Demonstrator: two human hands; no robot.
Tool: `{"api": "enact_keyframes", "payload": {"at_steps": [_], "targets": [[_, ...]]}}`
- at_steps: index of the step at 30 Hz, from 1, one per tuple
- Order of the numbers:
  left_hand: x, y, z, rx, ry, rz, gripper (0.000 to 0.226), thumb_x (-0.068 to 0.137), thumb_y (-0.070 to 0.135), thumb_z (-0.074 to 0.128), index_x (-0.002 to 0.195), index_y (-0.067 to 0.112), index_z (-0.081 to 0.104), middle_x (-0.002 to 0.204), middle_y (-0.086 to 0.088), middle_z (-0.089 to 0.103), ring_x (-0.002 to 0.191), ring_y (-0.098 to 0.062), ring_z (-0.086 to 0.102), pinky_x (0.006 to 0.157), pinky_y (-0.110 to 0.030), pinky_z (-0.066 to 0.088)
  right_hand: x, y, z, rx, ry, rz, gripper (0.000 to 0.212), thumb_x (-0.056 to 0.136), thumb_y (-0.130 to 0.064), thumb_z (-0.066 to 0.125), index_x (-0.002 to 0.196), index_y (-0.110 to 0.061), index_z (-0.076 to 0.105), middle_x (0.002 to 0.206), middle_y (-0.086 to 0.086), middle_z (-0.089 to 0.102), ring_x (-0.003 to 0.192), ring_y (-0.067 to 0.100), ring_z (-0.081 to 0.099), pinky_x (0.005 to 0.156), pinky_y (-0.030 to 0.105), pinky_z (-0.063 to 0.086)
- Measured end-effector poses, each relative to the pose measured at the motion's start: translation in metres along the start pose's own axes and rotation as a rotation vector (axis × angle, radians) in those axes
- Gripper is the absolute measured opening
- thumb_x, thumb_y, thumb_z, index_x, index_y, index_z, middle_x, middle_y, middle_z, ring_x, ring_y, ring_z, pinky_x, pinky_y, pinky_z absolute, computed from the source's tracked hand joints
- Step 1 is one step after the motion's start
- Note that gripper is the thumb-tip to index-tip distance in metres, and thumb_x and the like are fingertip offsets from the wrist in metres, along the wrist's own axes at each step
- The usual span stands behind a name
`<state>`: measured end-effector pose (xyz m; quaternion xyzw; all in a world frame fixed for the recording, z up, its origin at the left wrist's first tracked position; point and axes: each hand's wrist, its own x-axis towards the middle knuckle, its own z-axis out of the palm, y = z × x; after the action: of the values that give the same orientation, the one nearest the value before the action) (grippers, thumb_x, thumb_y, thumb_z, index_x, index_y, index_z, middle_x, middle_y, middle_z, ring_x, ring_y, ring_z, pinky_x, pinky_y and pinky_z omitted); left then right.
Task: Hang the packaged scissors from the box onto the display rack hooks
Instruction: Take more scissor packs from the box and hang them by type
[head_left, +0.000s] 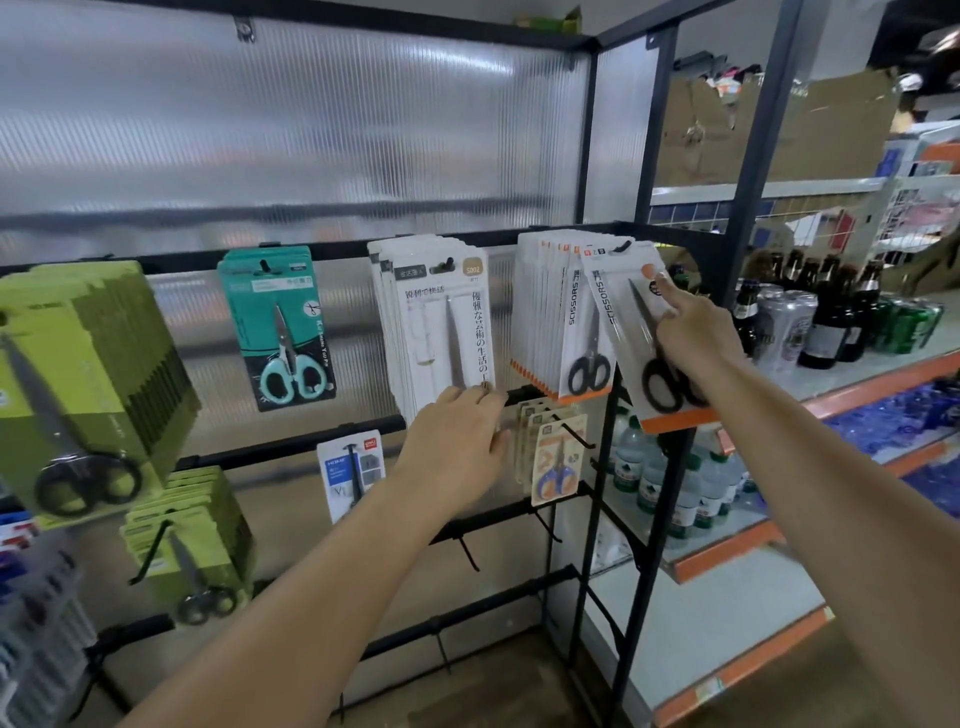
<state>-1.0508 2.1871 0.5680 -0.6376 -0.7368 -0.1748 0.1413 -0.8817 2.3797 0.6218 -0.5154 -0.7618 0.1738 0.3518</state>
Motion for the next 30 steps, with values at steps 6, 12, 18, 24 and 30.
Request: {"api": "enact_keyframes", "payload": {"at_steps": [6, 12, 18, 24, 30], "targets": [[-0.014, -0.011, 0.002, -0.044, 0.010, -0.027, 0.039, 0.096, 0.027, 0.045, 0.134, 0.016, 0.046, 0.129, -0.004, 0.054, 0.115, -0.023, 0.046, 0.089, -0.034, 0.041, -0.017, -0.024, 0.011, -0.233, -0.125, 0.105, 0.053, 0.091, -0.023, 0.048, 0.142, -0.033, 0.035, 0.148, 0.013, 0.029, 0.126, 0.036, 0.038, 0.102, 0.043, 0.037], [-0.066, -0.052, 0.028, -0.118, -0.143, -0.132, 0.040, 0.094, 0.023, 0.049, 0.132, 0.011, 0.050, 0.127, -0.010, 0.056, 0.116, -0.028, 0.049, 0.094, -0.042, 0.044, -0.091, -0.026, 0.077, -0.182, -0.302, -0.130, 0.040, 0.088, -0.014, 0.048, 0.126, -0.021, 0.056, 0.121, 0.011, 0.058, 0.092, 0.024, 0.058, 0.073, 0.029, 0.047], [-0.178, -0.120, 0.104, -0.206, -0.482, -0.389, 0.040, 0.097, 0.023, 0.047, 0.136, 0.013, 0.047, 0.130, -0.012, 0.054, 0.115, -0.029, 0.053, 0.090, -0.034, 0.047, -0.190, 0.005, 0.185, -0.388, -0.731, -0.148, 0.036, 0.094, -0.017, 0.047, 0.129, -0.011, 0.053, 0.129, 0.012, 0.055, 0.119, 0.030, 0.050, 0.096, 0.034, 0.038], [-0.325, -0.172, 0.200, -0.377, -0.755, -0.801, 0.039, 0.098, 0.013, 0.048, 0.136, 0.004, 0.047, 0.138, -0.016, 0.049, 0.124, -0.031, 0.047, 0.097, -0.028, 0.035, -0.314, 0.087, 0.302, 0.101, -1.072, 0.331, 0.032, 0.098, -0.026, 0.047, 0.099, 0.000, 0.065, 0.085, 0.000, 0.058, 0.079, 0.009, 0.059, 0.075, 0.025, 0.042], [-0.489, -0.181, 0.349, -0.372, -0.939, -1.025, 0.035, 0.097, 0.017, 0.049, 0.131, 0.010, 0.053, 0.134, -0.009, 0.055, 0.123, -0.024, 0.050, 0.095, -0.024, 0.034, -0.462, 0.212, 0.451, 0.241, -1.169, 0.690, 0.021, 0.062, -0.007, 0.085, 0.078, -0.013, 0.071, 0.089, 0.014, 0.071, 0.077, 0.019, 0.066, 0.068, 0.026, 0.051]]}}
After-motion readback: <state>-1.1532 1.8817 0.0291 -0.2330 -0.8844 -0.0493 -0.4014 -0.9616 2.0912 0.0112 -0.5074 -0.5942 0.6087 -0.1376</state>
